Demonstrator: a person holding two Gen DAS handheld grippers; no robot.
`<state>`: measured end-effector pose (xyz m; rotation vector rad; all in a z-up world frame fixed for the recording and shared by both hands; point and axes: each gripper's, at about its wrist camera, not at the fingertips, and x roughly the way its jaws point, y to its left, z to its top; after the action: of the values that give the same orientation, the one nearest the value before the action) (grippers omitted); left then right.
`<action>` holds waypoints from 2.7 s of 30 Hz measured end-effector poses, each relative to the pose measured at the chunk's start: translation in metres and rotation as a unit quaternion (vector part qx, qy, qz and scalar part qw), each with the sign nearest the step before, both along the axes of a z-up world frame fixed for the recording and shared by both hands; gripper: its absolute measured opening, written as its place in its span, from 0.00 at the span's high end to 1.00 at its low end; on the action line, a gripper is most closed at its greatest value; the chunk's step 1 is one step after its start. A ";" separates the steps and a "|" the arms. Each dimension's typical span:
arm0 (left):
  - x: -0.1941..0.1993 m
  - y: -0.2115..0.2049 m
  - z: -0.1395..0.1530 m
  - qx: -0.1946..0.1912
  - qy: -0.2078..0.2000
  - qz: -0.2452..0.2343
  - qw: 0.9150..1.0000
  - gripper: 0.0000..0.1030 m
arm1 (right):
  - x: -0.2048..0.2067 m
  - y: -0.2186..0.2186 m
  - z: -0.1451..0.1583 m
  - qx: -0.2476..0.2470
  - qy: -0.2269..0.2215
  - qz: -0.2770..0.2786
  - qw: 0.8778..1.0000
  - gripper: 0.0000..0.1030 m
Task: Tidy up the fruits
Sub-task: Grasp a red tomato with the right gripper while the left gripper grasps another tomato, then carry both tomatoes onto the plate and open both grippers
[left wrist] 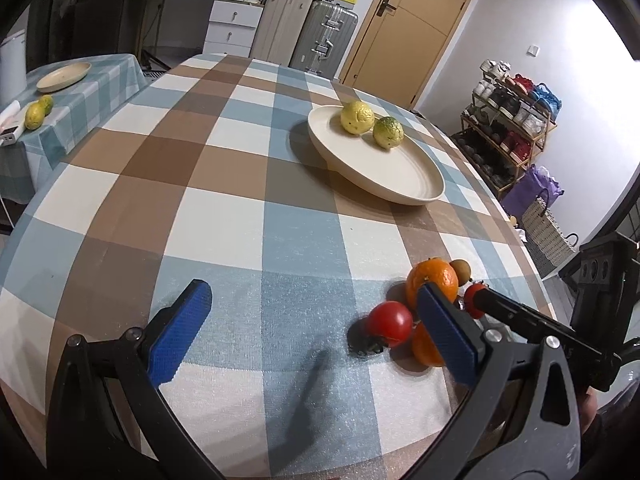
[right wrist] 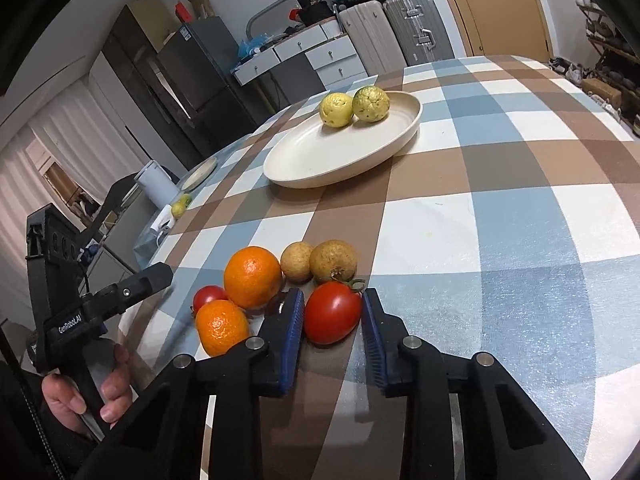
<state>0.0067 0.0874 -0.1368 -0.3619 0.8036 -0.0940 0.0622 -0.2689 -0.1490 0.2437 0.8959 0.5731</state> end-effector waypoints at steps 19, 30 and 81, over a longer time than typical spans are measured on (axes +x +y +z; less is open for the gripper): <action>0.020 -0.009 -0.012 -0.072 0.030 -0.066 0.995 0.20 | -0.008 -0.019 0.009 0.017 -0.028 -0.014 0.999 0.71; 0.029 -0.021 -0.019 -0.080 0.057 -0.113 0.989 0.55 | -0.010 -0.026 0.010 0.021 -0.030 -0.020 0.999 0.71; 0.228 -0.006 0.036 0.003 -0.023 -0.103 0.994 0.75 | 0.188 0.062 0.096 0.035 -0.066 0.101 0.992 0.71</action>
<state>0.2350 0.0815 -0.1009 -0.2692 0.7946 -0.2918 0.2502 -0.2065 -0.0529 0.1772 0.7766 0.8010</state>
